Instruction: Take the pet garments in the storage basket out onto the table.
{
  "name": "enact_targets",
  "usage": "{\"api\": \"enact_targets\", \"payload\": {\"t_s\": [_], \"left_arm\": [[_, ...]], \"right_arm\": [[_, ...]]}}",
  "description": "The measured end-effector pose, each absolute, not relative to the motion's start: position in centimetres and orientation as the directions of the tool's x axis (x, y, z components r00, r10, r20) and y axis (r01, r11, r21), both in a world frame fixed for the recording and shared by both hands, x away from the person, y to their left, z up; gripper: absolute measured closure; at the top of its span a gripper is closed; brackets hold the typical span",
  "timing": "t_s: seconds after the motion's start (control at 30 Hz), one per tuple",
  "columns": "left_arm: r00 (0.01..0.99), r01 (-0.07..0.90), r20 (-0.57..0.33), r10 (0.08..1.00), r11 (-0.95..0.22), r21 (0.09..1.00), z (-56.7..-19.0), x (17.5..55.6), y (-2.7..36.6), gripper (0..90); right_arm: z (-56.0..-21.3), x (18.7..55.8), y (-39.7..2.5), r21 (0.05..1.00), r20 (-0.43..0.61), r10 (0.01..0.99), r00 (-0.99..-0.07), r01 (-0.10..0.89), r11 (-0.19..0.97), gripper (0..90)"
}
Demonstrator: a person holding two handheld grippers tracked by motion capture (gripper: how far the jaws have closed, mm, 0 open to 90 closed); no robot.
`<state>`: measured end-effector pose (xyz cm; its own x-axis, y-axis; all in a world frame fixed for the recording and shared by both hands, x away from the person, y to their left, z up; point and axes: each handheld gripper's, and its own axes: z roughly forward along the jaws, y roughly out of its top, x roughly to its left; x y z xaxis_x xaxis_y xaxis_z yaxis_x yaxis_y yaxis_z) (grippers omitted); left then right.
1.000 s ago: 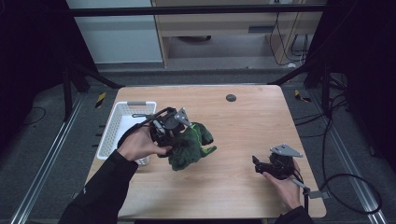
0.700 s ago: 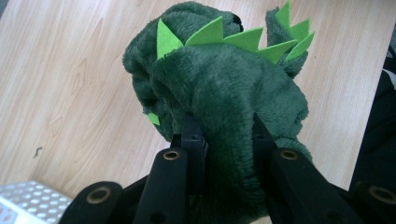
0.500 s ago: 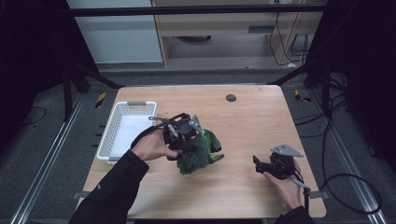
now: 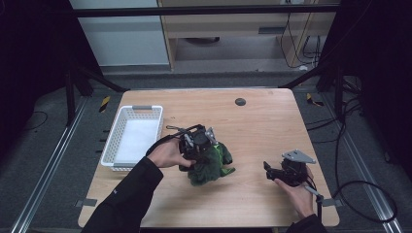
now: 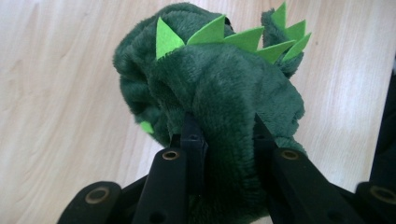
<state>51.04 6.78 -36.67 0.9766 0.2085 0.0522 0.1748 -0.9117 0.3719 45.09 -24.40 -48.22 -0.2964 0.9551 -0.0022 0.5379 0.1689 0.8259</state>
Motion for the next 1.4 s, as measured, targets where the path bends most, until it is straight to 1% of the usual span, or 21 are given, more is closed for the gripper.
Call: {"api": "enact_targets", "payload": {"t_s": [0.1,0.27,0.37,0.6,0.73,0.83,1.03,1.2,1.3,1.4], "left_arm": [[0.979,0.166,0.054,0.197,-0.921,0.351,-37.6,51.1,6.5,73.7],[0.981,0.167,0.038,0.192,-0.921,0.351,-38.7,51.1,6.2,73.0],[0.983,0.158,0.038,0.181,-0.929,0.333,-39.6,51.1,6.0,72.1],[0.984,0.165,0.016,0.179,-0.931,0.324,-41.3,51.0,5.7,67.7],[0.984,0.164,0.012,0.177,-0.936,0.310,-41.9,50.9,5.4,62.3],[0.983,0.169,0.017,0.184,-0.932,0.322,-41.7,50.8,5.4,57.6],[0.981,0.167,0.037,0.191,-0.926,0.338,-41.1,50.2,5.7,44.9],[0.976,0.168,0.065,0.209,-0.905,0.390,-39.6,49.6,6.2,35.5],[0.971,0.166,0.085,0.223,-0.888,0.429,-38.5,49.4,7.0,31.4],[0.965,0.184,0.083,0.250,-0.865,0.467,-37.7,49.2,7.9,29.0]], "right_arm": [[-48.2,45.1,-24.4,0.826,-0.004,0.955,-0.297,0.537,0.170,12.7],[-48.3,45.1,-24.4,0.827,-0.008,0.955,-0.296,0.536,0.173,12.6],[-48.3,45.1,-24.4,0.826,-0.003,0.955,-0.295,0.538,0.169,12.5],[-48.3,45.1,-24.4,0.826,-0.003,0.955,-0.296,0.538,0.169,12.3],[-48.3,45.1,-24.4,0.826,-0.005,0.955,-0.295,0.537,0.170,12.1],[-48.3,45.1,-24.4,0.827,-0.009,0.955,-0.295,0.535,0.173,12.1],[-48.4,45.1,-24.4,0.827,-0.012,0.956,-0.295,0.534,0.175,12.0],[-48.4,45.2,-24.4,0.828,-0.013,0.956,-0.293,0.533,0.175,11.9],[-48.3,45.1,-24.4,0.827,-0.006,0.956,-0.292,0.536,0.169,11.9],[-48.3,45.1,-24.4,0.827,-0.006,0.957,-0.290,0.537,0.168,11.8]]}}
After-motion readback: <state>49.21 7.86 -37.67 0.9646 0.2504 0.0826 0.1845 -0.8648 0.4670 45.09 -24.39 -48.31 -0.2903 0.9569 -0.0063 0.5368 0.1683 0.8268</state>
